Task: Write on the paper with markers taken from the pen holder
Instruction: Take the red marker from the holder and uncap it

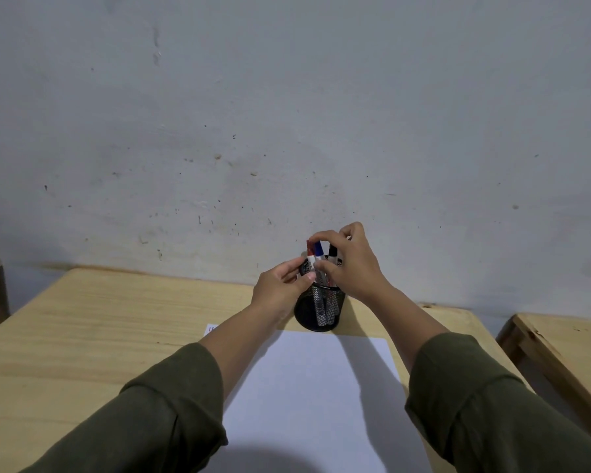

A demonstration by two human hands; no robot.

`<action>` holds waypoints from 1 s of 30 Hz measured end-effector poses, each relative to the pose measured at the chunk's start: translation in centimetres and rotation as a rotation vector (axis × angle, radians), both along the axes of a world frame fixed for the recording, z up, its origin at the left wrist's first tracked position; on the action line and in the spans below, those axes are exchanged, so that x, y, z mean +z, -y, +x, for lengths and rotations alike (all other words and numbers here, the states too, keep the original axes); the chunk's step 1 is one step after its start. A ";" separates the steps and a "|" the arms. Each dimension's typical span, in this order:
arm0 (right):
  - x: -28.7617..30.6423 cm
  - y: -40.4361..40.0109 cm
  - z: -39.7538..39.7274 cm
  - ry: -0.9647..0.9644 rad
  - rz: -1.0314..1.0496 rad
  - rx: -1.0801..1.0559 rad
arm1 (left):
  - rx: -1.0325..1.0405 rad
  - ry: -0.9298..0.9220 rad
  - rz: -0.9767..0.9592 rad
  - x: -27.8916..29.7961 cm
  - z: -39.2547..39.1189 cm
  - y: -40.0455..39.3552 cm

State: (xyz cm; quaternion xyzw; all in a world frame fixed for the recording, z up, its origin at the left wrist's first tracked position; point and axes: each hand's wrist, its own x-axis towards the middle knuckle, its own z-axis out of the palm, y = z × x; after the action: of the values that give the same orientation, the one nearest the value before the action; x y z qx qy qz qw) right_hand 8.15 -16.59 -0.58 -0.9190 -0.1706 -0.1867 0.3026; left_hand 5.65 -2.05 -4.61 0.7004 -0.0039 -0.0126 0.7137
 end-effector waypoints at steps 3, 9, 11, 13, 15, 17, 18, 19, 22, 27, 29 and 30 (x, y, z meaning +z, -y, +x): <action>-0.2 -0.3 -0.4 0.005 0.003 -0.005 | -0.003 -0.002 -0.007 0.1 -0.1 0.0; 0.3 -0.4 0.1 0.028 -0.205 -0.083 | 0.010 -0.011 0.029 0.1 -0.1 0.0; 0.6 -0.6 0.2 0.048 -0.275 -0.088 | 0.015 -0.017 0.025 0.2 -0.1 0.0; 0.9 -0.7 0.3 0.065 -0.338 -0.083 | 0.018 -0.024 0.032 0.2 0.0 -0.1; 0.9 -0.6 0.4 0.072 -0.355 -0.073 | 0.016 -0.019 0.041 0.2 0.0 -0.2; 0.7 -0.4 0.3 0.078 -0.314 -0.067 | 0.014 -0.011 0.044 0.2 0.0 -0.1; 0.6 -0.3 0.2 0.085 -0.277 -0.064 | 0.014 -0.009 0.047 0.2 -0.1 -0.1; 0.4 -0.1 0.1 0.095 -0.231 -0.059 | 0.017 -0.010 0.050 0.2 -0.1 0.0; -0.1 0.4 -0.4 0.131 -0.106 -0.047 | 0.027 -0.011 0.048 0.1 0.0 0.0; 0.0 1.0 -1.5 0.054 0.079 -0.025 | 0.064 -0.015 0.079 0.3 -0.4 0.2; 0.1 1.0 -2.1 -0.040 0.156 0.008 | 0.084 -0.018 0.081 0.4 -0.6 0.2; 0.2 1.0 -2.4 -0.077 0.204 0.018 | 0.097 -0.022 0.087 0.5 -0.7 0.3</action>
State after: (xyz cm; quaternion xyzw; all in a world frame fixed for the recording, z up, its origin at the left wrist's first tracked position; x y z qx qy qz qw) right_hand 5.73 -17.57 -0.39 -0.8883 -0.1473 -0.1647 0.4025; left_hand 4.91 -2.36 -4.11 0.7298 0.0386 0.0143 0.6825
